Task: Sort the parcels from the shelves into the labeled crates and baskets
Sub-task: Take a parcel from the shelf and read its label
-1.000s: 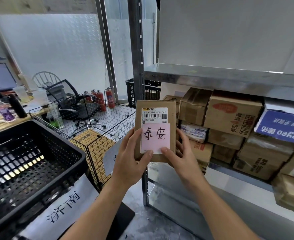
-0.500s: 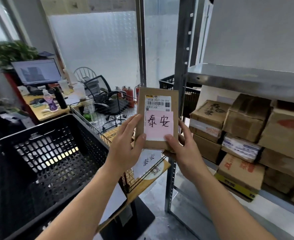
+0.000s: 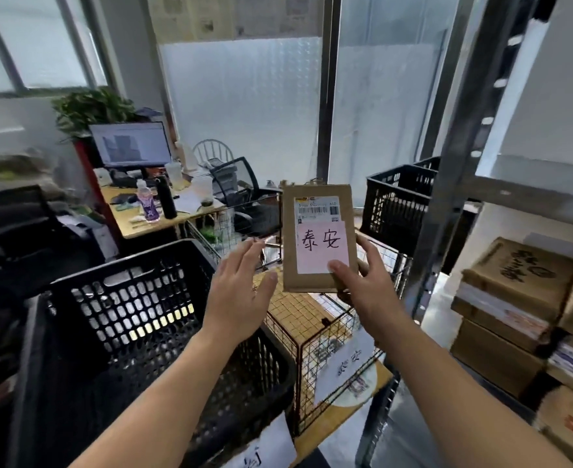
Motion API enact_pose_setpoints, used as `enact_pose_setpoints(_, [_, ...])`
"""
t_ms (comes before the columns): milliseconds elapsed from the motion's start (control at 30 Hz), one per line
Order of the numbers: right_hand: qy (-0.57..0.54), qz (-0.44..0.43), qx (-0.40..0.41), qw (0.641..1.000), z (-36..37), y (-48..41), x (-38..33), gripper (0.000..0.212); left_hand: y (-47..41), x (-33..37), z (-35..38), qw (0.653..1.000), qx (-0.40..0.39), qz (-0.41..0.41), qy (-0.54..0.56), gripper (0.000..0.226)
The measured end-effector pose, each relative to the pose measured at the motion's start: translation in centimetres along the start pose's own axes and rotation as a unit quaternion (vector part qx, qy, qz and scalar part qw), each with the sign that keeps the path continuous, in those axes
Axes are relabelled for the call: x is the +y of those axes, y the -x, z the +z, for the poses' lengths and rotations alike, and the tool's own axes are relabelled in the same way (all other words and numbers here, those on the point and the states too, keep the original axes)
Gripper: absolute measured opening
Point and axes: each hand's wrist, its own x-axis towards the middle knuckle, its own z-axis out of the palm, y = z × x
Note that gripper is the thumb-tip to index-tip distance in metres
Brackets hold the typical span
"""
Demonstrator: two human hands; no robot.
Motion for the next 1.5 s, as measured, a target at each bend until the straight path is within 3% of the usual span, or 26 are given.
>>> enact_pose_setpoints(233, [0.014, 0.072, -0.010, 0.997, 1.1, -7.4, 3.5, 0.060, -1.5, -4.6, 2.8, 0.977, -0.114, -0.077, -0.166, 0.059])
enact_pose_setpoints(500, [0.056, 0.135, -0.085, 0.986, 4.5, -17.0, 9.8, 0.058, -6.4, -8.1, 5.2, 0.945, -0.165, -0.205, -0.196, 0.065])
enact_pose_setpoints(800, [0.120, 0.211, -0.202, 0.949, 10.0, -26.7, 19.0, 0.063, -11.9, -11.6, 6.9, 0.909, -0.148, -0.353, -0.162, 0.070])
enact_pose_setpoints(1000, [0.139, 0.278, -0.262, 0.914, 13.4, -28.7, 24.6, 0.062, -12.1, -12.9, 8.0, 0.897, -0.092, -0.420, -0.103, 0.075])
enact_pose_setpoints(1500, [0.173, 0.323, -0.333, 0.869, 17.3, -30.7, 29.0, 0.075, -11.5, -12.8, 8.2, 0.909, -0.046, -0.403, -0.091, 0.074])
